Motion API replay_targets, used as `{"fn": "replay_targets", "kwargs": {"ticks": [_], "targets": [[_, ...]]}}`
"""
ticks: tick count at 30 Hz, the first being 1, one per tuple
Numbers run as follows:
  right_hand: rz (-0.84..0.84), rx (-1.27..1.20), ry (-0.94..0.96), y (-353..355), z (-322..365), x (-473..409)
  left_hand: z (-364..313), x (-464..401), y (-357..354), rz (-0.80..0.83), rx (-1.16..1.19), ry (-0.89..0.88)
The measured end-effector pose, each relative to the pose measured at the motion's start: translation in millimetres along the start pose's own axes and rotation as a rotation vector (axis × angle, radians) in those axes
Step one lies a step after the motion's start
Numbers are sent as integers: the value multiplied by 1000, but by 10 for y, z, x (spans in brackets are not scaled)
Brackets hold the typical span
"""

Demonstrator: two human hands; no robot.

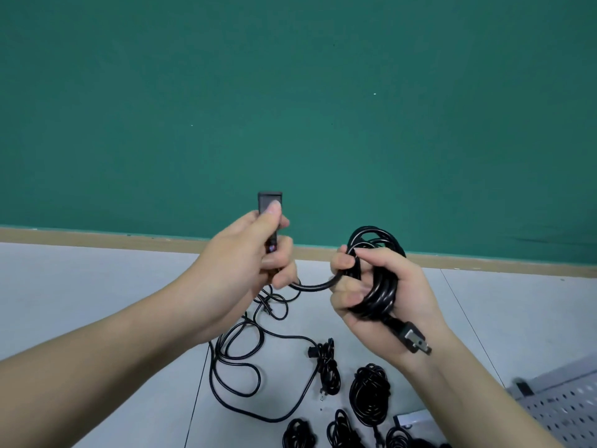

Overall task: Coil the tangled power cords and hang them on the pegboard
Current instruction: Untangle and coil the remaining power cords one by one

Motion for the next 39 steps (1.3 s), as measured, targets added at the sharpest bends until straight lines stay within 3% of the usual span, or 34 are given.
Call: {"fn": "replay_targets", "kwargs": {"ticks": [4,7,11,18,20,25,28,31,35,39], "targets": [[-106,75,65,26,27,-10,-66,10,43,197,-501,-42],[-206,315,42,69,13,-21,-102,57,50,255,-637,-43],[-366,800,-87,165,-70,-19,-132,79,29,325,-511,-102],[-58,1052,-238,-157,-331,103,-196,148,7,388,-171,-22],[-8,1154,-248,-251,-402,122,-191,176,-27,401,-181,-38],[-85,1455,-292,-283,-670,28,-123,237,-217,445,-403,-106],[5,1447,-380,-379,-774,42,-171,129,-167,410,-580,-188],[139,1301,-473,-476,-802,180,-163,34,-64,374,-615,-136],[258,1018,-425,-557,-657,346,-76,-41,128,200,-296,86],[297,940,-368,-542,-574,394,51,-6,101,206,-89,219]]}}
Point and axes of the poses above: each hand's wrist, its own x-axis away from the middle knuckle, its own y-axis out of the back of the hand, z = x × y, the point moved 5 cm from there along -x, towards the middle knuckle, and after that the axes turned 9 degrees about -y, right-handed, at the moved point
